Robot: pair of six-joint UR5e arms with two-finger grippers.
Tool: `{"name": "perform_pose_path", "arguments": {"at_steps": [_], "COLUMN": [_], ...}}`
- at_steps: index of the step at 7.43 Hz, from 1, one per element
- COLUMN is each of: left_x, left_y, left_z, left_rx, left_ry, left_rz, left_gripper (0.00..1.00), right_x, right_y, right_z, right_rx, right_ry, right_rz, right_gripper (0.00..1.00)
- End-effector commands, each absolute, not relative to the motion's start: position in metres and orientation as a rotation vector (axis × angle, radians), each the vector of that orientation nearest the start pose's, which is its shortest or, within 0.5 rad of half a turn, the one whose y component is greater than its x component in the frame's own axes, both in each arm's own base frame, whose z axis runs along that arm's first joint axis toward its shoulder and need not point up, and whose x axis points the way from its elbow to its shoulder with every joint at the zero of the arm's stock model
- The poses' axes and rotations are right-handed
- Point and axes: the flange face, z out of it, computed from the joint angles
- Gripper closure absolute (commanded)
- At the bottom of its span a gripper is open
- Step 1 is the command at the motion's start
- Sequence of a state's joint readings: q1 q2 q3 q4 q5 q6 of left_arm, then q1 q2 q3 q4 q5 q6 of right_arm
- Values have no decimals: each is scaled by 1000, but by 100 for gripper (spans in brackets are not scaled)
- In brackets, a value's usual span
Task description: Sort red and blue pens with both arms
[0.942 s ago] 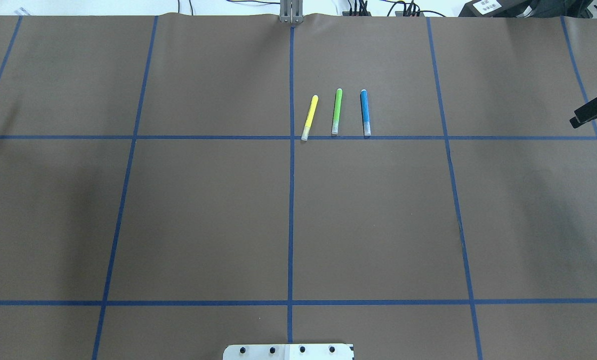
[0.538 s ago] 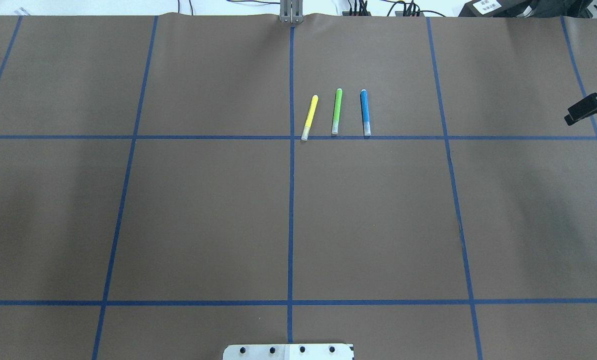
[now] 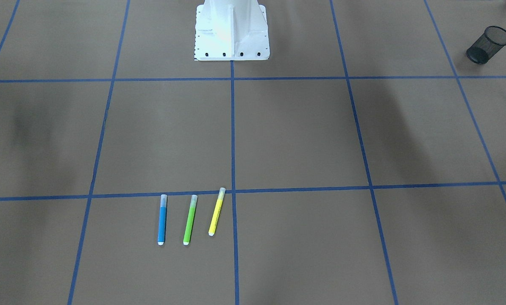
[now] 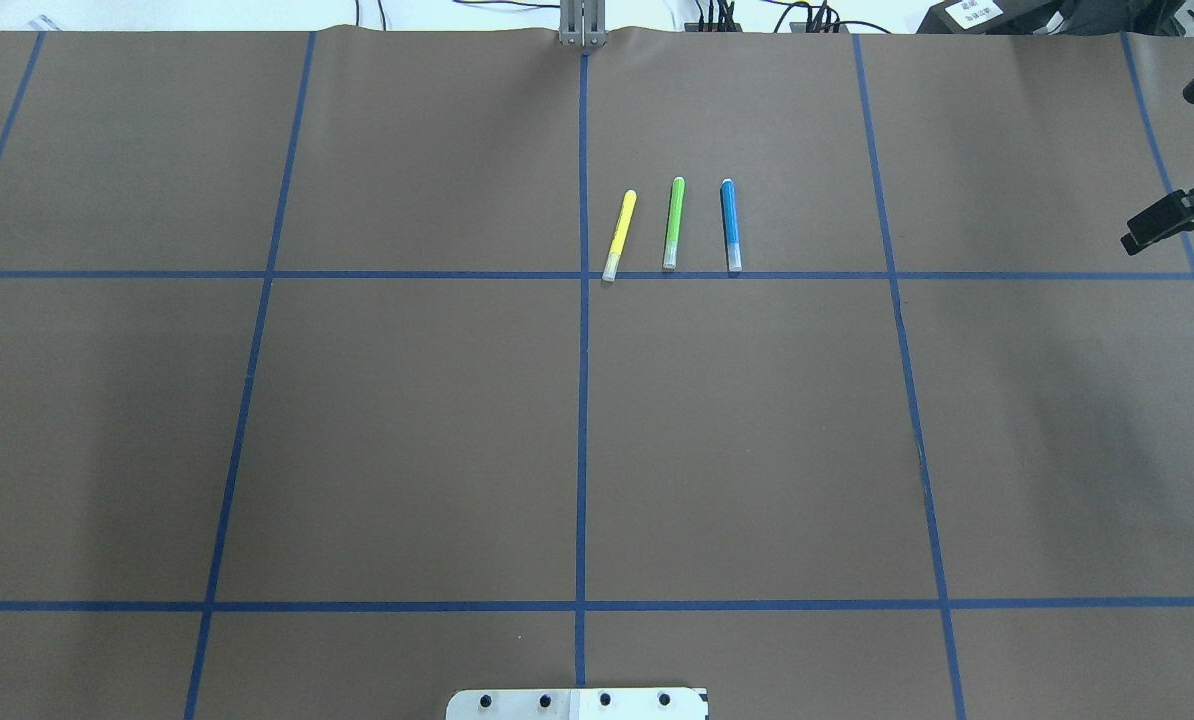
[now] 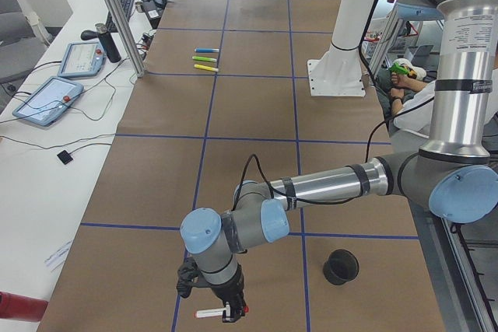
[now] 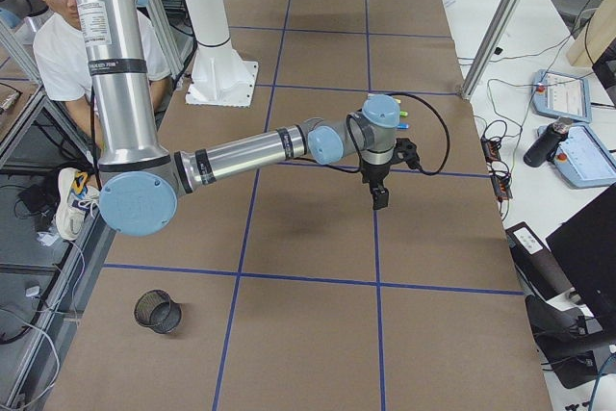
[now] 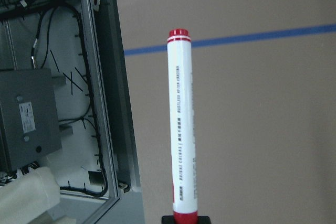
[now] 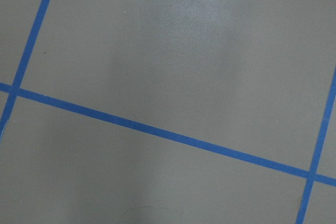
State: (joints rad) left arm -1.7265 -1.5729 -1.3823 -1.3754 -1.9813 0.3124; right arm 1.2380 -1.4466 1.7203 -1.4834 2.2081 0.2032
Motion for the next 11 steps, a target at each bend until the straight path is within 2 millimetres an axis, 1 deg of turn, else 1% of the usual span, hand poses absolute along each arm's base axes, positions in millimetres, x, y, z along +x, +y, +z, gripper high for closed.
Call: {"name": "perform_pose_path", "arguments": {"at_steps": [1,2,3,4,5,6,7,9,10,11], "left_x": [-161,-157,-152,-149,-146,-141,-133,-127,-123,-119], "left_y": [-402,-394,-382,-366,-342,-308,-277,-257,-231,-216], "left_z": [765,744,729,731,742,761,769,762,768,774], "left_rx": [-470,-551,-608,-695,-758,-810,-876,-995,-1055,-1073], "left_ry": [533,579,617,644,680,715,772,854,891,923], "left_rz": [26,-6,-33,-54,-27,-6,-29,-43,-46,-63], "left_gripper": [100,100,100,100,100,100,100,100,100,100], "right_x": [-111,-112,-115,-120,-129,-133,-134,-141,-144,-145], "right_y": [-546,-547,-549,-552,-554,-555,-554,-552,-551,-553], "right_z": [520,524,532,545,561,565,562,556,555,552], "right_rx": [167,159,157,168,183,193,187,180,179,185], "right_ry": [-689,-686,-686,-696,-707,-719,-729,-750,-753,-753], "right_rz": [-234,-231,-233,-228,-227,-209,-192,-192,-197,-200], "right_gripper": [0,0,0,0,0,1,1,1,1,1]}}
